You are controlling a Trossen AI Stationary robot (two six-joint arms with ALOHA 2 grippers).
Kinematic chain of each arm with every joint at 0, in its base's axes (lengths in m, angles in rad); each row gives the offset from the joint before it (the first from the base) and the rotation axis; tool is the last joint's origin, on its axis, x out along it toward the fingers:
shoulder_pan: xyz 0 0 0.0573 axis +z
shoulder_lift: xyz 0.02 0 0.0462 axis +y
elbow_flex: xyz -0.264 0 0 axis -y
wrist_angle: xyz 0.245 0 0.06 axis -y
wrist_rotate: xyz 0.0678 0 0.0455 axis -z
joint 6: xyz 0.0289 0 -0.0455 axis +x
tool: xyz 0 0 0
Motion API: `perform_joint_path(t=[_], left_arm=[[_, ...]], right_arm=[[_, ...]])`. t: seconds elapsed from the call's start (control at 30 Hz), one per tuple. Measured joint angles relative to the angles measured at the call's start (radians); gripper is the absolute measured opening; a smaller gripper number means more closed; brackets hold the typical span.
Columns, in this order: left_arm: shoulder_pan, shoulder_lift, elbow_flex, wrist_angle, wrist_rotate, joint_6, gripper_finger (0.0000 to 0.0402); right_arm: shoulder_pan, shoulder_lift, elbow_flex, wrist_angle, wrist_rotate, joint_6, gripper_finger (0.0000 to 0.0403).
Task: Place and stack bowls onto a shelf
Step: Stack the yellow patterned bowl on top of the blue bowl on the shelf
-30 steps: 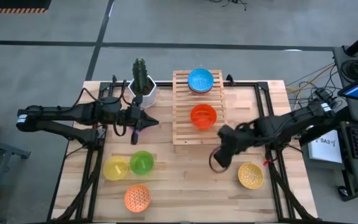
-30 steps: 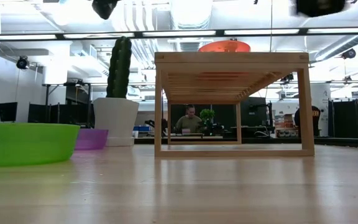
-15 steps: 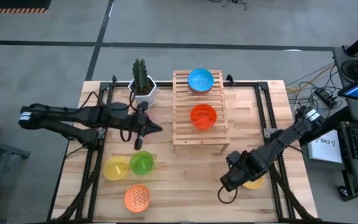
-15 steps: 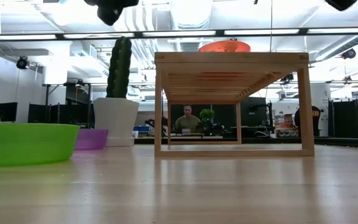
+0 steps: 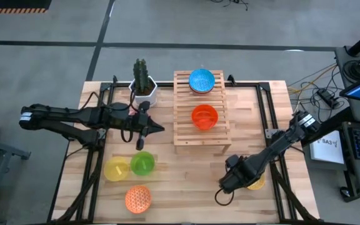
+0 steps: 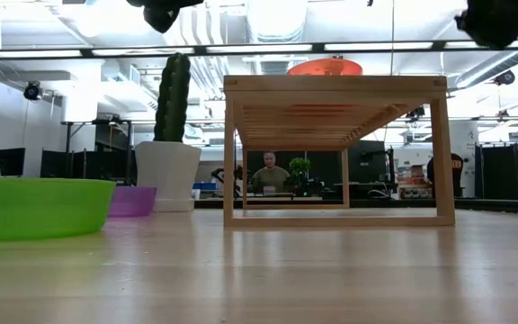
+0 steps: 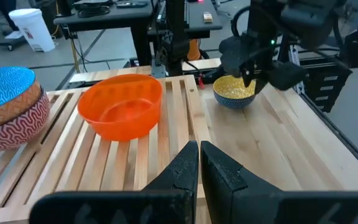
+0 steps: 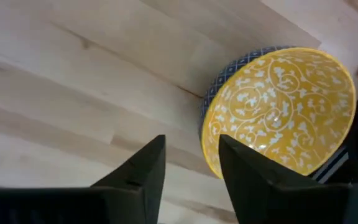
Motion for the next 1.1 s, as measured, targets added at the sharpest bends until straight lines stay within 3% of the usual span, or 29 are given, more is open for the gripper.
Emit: perform_joint_path(t=[0.17, 0.53, 1.1], left_arm=[[0.001, 0.000, 0.000, 0.002, -0.001, 0.009, 0.0000], [0.001, 0.000, 0.000, 0.010, -0.001, 0.025, 0.0000], [0.001, 0.001, 0.000, 0.011, -0.001, 0.030, 0.0000]], right_arm=[[0.000, 0.053, 0.000, -0.001, 0.000, -0.002, 0.0142], [0.000, 0.116, -0.009, -0.006, 0.000, -0.003, 0.0080], [-0.001, 0.110, -0.072, 0.033, 0.002, -0.004, 0.0011]])
